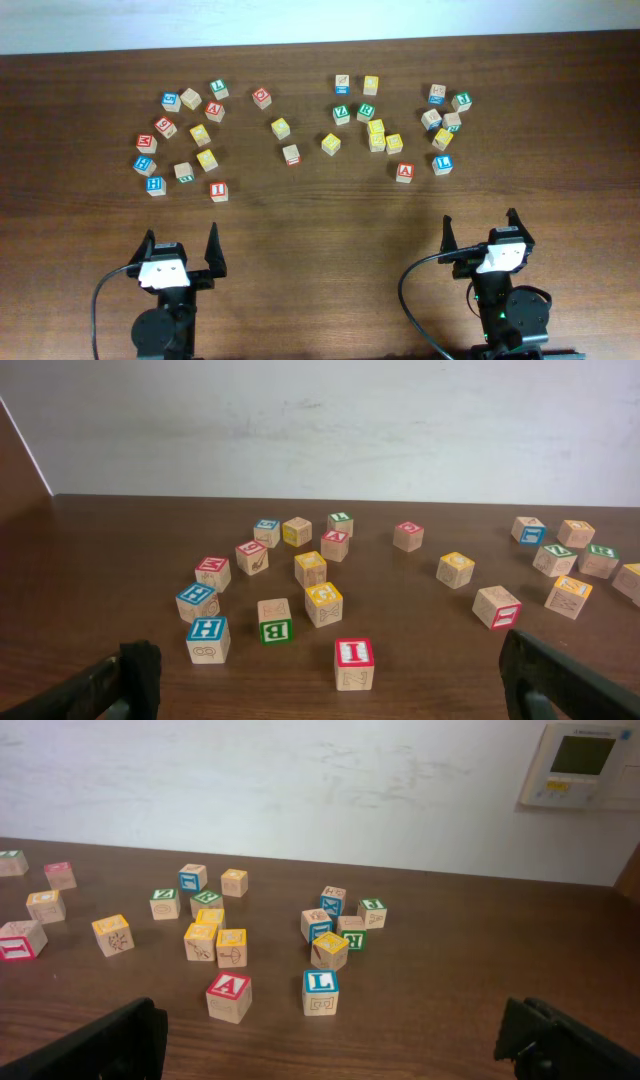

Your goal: Spell out ICRA

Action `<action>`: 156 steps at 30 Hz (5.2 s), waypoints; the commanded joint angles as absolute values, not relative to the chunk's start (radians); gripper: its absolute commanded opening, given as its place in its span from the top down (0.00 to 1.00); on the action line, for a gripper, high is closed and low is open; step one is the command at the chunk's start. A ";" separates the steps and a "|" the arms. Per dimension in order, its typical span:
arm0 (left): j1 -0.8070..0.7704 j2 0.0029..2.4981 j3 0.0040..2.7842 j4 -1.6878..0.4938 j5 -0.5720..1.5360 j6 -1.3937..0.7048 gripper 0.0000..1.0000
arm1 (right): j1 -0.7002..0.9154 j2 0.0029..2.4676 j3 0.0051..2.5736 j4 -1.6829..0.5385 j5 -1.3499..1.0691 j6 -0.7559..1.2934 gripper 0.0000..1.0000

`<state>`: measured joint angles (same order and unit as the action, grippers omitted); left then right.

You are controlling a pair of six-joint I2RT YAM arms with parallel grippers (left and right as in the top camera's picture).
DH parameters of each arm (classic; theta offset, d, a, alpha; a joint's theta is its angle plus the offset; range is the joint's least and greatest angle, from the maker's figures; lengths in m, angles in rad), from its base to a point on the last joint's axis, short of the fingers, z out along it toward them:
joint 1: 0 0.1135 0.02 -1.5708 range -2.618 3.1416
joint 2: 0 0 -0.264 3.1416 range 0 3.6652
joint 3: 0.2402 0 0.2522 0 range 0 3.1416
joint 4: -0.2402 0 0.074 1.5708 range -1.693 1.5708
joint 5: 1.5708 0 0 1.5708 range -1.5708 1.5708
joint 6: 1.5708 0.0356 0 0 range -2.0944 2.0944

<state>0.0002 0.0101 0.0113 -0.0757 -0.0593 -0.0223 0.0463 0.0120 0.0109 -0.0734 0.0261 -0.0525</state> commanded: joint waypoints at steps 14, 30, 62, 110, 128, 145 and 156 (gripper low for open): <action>-0.004 0.007 0.010 -0.029 0.240 -0.008 0.01 | 0.038 0.006 0.006 -0.080 0.038 -0.052 0.01; -0.004 0.508 0.785 -0.299 0.733 0.043 0.01 | 0.038 0.006 0.006 -0.080 0.038 -0.052 0.02; -0.083 1.851 1.188 -0.680 -0.163 -0.351 0.27 | 0.038 0.006 0.006 -0.080 0.038 -0.052 0.02; -0.174 1.965 1.319 -1.092 0.337 -0.252 0.80 | 0.038 0.006 0.006 -0.080 0.038 -0.052 0.02; -0.511 1.966 1.302 -0.867 0.081 -0.486 0.82 | 0.038 0.006 0.006 -0.080 0.038 -0.052 0.02; -0.554 1.967 1.258 -0.815 0.025 -0.486 0.78 | 0.038 0.006 0.006 -0.080 0.038 -0.052 0.02; -0.554 1.967 1.258 -0.815 -0.023 -0.486 0.64 | 0.038 0.006 0.006 -0.080 0.038 -0.052 0.01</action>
<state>-0.5541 1.9564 1.2686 -0.8177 -0.0090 -0.4782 0.0460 0.0120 0.0109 -0.0734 0.0265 -0.0528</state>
